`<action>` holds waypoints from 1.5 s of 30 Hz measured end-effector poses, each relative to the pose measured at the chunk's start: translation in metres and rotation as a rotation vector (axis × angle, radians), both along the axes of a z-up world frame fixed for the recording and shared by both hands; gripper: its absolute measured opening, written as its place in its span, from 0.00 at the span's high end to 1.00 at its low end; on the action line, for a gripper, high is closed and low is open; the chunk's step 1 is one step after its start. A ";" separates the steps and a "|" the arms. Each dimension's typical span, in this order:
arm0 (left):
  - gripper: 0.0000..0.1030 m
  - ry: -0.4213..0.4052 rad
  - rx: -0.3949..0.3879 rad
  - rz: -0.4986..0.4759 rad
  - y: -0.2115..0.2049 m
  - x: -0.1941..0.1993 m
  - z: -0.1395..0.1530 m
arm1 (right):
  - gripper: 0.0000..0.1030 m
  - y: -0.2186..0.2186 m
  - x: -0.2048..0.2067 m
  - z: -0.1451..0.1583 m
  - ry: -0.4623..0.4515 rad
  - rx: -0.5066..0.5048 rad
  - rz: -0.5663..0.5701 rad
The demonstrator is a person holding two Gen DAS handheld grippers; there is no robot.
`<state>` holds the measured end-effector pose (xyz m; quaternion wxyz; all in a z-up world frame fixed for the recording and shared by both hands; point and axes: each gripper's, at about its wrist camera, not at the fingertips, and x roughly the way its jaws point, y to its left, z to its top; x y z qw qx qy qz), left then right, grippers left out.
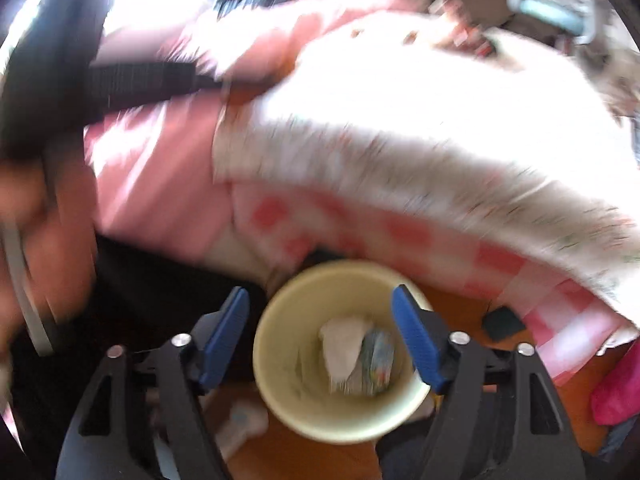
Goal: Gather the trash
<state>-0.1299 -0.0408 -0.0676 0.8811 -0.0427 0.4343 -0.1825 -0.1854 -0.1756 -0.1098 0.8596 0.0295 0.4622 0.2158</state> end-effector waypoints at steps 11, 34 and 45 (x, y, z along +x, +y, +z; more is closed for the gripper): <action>0.85 0.179 0.216 -0.202 -0.057 -0.036 -0.061 | 0.26 -0.042 0.012 0.019 -0.096 0.077 -0.187; 0.37 0.228 0.309 -0.098 -0.048 -0.029 -0.073 | 0.24 -0.062 0.004 0.027 -0.185 0.081 -0.282; 0.23 0.048 0.147 0.195 0.003 -0.015 -0.027 | 0.24 -0.054 0.004 0.025 -0.175 0.058 -0.253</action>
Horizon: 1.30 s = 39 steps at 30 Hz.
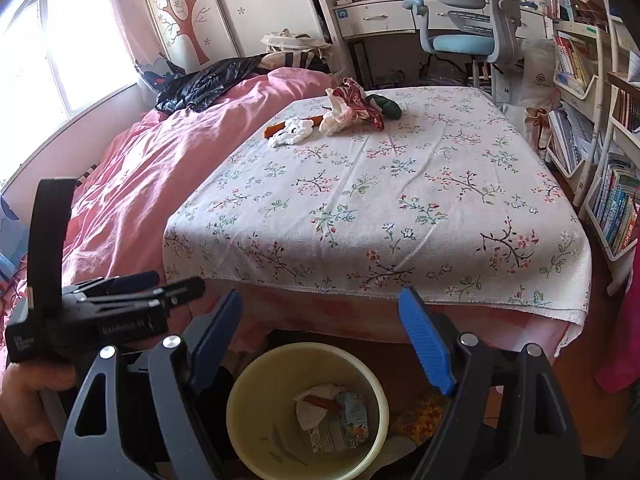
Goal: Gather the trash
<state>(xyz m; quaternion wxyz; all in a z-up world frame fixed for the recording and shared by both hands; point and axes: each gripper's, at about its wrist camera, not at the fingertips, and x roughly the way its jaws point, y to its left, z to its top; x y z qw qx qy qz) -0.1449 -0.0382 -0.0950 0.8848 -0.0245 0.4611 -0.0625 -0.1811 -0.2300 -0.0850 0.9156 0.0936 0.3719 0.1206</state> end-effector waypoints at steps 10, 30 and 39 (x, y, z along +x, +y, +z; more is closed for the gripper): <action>0.22 -0.060 -0.030 0.046 0.012 -0.001 0.007 | 0.24 0.008 0.000 -0.002 0.009 -0.019 0.023; 0.21 -0.072 -0.026 0.060 0.013 -0.002 0.008 | 0.24 0.018 0.001 -0.004 0.018 -0.027 0.036; 0.21 -0.071 -0.030 0.064 0.014 -0.001 0.008 | 0.24 0.020 0.001 -0.005 0.023 -0.028 0.041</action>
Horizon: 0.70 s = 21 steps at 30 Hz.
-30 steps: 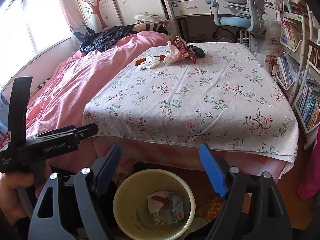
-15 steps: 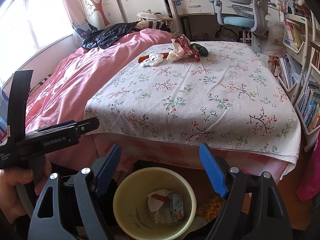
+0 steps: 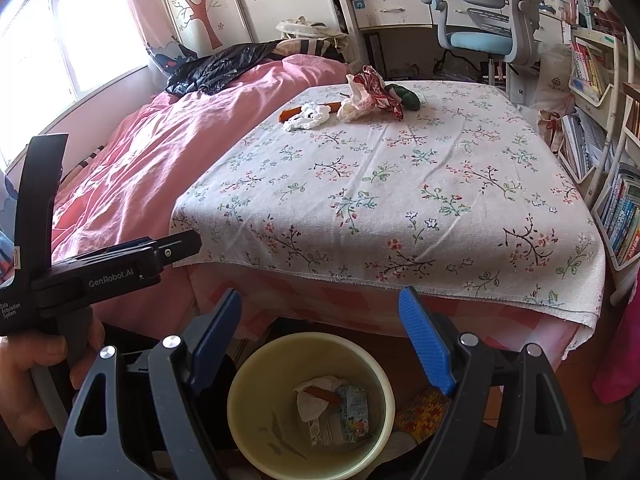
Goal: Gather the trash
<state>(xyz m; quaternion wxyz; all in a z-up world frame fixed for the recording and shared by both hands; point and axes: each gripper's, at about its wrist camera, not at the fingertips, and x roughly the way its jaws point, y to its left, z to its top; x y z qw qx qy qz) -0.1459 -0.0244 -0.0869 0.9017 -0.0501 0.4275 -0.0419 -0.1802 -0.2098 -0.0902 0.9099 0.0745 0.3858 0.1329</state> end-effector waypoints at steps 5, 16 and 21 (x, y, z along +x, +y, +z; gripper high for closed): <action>0.20 0.002 -0.001 0.000 0.000 0.000 0.000 | 0.24 0.002 0.000 0.000 0.001 -0.002 0.002; 0.20 0.002 -0.002 0.001 0.000 0.001 0.000 | 0.24 0.003 -0.001 -0.001 0.002 -0.003 0.003; 0.20 0.002 -0.002 0.002 0.000 0.001 0.000 | 0.24 0.003 0.000 -0.001 0.002 -0.003 0.002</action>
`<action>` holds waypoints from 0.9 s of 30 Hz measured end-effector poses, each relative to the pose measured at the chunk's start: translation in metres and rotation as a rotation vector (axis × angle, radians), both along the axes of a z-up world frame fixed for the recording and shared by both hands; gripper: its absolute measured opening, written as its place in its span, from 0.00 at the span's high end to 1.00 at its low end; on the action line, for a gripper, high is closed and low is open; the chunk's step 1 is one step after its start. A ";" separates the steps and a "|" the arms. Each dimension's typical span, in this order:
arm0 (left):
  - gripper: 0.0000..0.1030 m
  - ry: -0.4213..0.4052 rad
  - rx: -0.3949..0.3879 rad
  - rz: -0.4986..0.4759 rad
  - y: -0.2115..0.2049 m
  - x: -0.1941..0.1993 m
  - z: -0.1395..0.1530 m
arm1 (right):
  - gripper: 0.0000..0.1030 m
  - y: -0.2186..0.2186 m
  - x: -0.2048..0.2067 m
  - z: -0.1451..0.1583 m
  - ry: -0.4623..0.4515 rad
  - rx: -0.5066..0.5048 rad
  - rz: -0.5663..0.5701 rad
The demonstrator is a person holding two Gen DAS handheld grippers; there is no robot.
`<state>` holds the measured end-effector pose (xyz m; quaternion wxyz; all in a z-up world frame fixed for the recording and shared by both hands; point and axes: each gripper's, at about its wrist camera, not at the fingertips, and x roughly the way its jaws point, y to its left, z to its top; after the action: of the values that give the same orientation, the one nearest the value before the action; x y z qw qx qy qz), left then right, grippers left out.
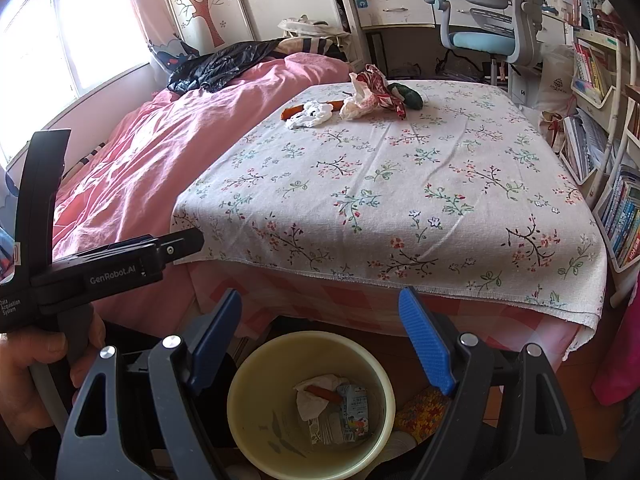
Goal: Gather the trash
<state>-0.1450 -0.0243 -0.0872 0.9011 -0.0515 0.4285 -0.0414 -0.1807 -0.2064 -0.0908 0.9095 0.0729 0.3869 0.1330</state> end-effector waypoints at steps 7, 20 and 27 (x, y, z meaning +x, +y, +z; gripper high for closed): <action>0.20 0.000 -0.002 0.001 0.000 0.000 0.000 | 0.24 0.000 0.000 0.000 0.000 -0.001 0.000; 0.20 0.001 -0.004 0.003 0.000 0.001 0.000 | 0.24 0.001 0.000 0.000 0.000 -0.001 -0.001; 0.20 -0.008 -0.031 -0.001 0.001 0.004 0.006 | 0.24 -0.003 0.002 0.008 -0.008 0.023 -0.005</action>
<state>-0.1415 -0.0228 -0.0811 0.9020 -0.0654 0.4240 -0.0486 -0.1782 -0.2089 -0.0833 0.9105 0.0841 0.3815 0.1354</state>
